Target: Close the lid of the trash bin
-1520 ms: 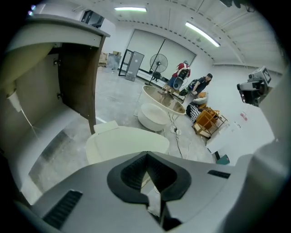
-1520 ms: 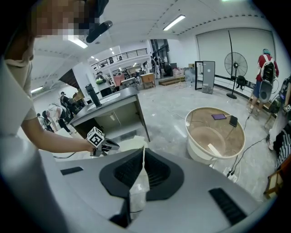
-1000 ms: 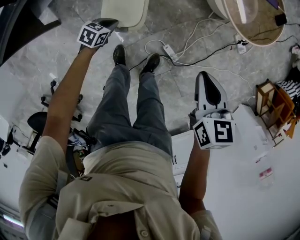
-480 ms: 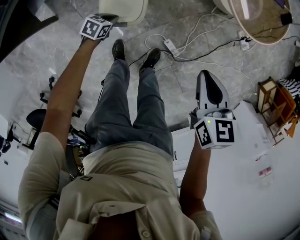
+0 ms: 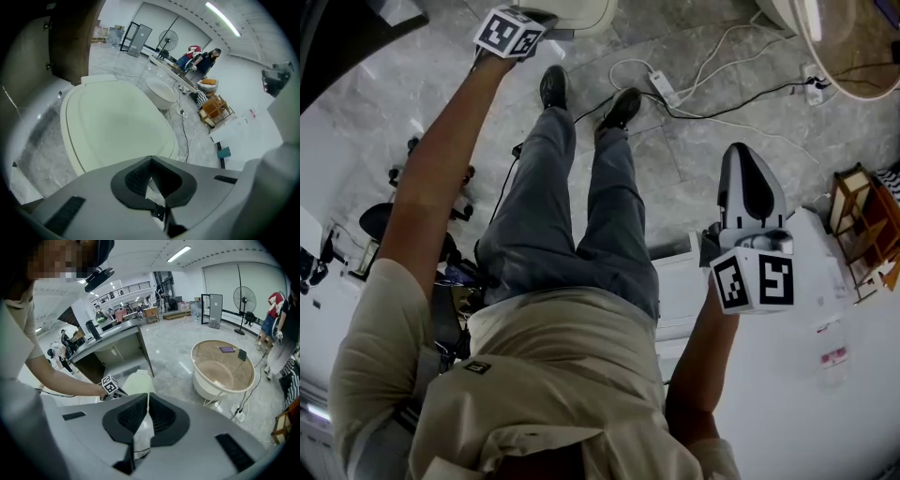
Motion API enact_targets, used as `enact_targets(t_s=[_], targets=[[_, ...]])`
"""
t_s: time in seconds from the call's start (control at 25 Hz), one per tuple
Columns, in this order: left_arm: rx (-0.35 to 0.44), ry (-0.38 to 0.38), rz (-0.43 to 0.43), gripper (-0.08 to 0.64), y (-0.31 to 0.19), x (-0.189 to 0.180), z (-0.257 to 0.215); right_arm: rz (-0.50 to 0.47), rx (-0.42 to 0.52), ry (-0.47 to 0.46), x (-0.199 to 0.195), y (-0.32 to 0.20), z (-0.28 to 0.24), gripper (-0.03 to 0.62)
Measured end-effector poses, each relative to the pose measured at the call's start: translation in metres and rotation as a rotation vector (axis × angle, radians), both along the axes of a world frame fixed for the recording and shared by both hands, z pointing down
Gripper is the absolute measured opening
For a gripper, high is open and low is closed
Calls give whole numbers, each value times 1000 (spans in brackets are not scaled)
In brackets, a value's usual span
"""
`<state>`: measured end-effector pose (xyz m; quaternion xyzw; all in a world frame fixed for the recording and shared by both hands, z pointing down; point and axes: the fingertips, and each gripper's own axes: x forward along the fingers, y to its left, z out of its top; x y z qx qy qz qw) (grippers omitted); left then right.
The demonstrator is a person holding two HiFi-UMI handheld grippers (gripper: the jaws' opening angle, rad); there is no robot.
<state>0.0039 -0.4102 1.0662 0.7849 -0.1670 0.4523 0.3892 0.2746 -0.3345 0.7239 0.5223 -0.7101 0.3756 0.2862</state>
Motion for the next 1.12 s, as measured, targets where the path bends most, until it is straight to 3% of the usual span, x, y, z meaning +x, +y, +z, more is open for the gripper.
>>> enact_targets(t_s=[0.28, 0.72, 0.92, 1.12], targets=[[-17, 12, 51, 12, 4, 2, 2, -7, -5, -13, -11, 3, 6, 28], [-8, -32, -12, 14, 8, -2, -4, -21, 40, 3, -16, 6, -21, 28], [2, -31, 36, 14, 23, -3, -39, -24, 88, 12, -16, 9, -52, 28], [54, -14, 44, 14, 29, -17, -104, -40, 140, 19, -26, 8, -102, 28]])
